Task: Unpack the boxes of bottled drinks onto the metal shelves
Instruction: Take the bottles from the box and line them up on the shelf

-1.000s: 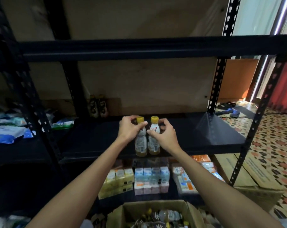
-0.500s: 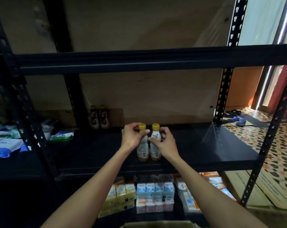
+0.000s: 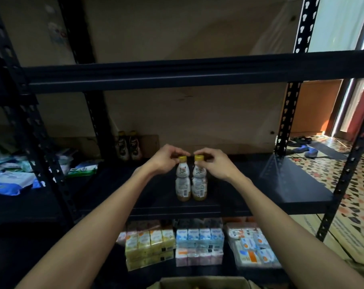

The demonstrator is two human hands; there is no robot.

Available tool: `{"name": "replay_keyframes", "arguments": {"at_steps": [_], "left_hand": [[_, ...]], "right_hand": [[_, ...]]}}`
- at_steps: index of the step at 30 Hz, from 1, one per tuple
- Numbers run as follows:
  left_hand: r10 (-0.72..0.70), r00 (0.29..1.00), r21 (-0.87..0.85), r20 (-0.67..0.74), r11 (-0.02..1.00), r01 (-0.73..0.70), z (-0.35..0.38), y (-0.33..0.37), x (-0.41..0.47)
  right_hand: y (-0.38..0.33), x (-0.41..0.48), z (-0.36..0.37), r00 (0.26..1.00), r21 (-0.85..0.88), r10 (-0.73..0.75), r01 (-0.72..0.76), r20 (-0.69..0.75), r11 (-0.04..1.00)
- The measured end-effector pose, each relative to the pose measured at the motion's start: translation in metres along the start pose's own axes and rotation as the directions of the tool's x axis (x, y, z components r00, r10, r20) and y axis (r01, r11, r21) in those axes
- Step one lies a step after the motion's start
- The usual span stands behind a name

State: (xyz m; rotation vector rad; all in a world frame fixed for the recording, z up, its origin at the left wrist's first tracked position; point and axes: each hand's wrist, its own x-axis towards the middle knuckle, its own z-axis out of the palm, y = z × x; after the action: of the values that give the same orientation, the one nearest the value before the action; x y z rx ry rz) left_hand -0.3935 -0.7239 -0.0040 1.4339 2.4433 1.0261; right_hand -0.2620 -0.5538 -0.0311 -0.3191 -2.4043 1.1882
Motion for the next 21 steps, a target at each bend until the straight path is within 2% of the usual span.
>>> {"name": "replay_keyframes", "arguments": {"at_steps": [5, 7, 11, 16, 21], "left_hand": [[-0.042, 0.985, 0.162, -0.166, 0.984, 0.069, 0.001, 0.01, 0.005], [-0.037, 0.989, 0.157, -0.141, 0.986, 0.059, -0.004, 0.012, 0.005], [-0.02, 1.0, 0.213, 0.008, 0.977, 0.018, -0.008, 0.015, 0.005], [-0.092, 0.989, 0.238, -0.12, 0.964, 0.119, -0.004, 0.015, 0.009], [-0.097, 0.995, 0.233, -0.02, 0.967, 0.099, -0.004, 0.015, 0.009]], "right_hand": [[0.002, 0.007, 0.001, 1.0, -0.087, 0.007, -0.009, -0.025, 0.996], [0.002, 0.005, 0.001, 1.0, -0.08, 0.006, -0.008, -0.022, 0.997], [0.001, 0.004, -0.002, 1.0, -0.059, 0.008, -0.008, -0.014, 0.998], [-0.002, 0.008, 0.0, 1.0, -0.081, 0.021, -0.021, -0.012, 0.997], [-0.003, 0.009, -0.001, 1.0, -0.089, 0.027, -0.028, -0.012, 0.996]]}}
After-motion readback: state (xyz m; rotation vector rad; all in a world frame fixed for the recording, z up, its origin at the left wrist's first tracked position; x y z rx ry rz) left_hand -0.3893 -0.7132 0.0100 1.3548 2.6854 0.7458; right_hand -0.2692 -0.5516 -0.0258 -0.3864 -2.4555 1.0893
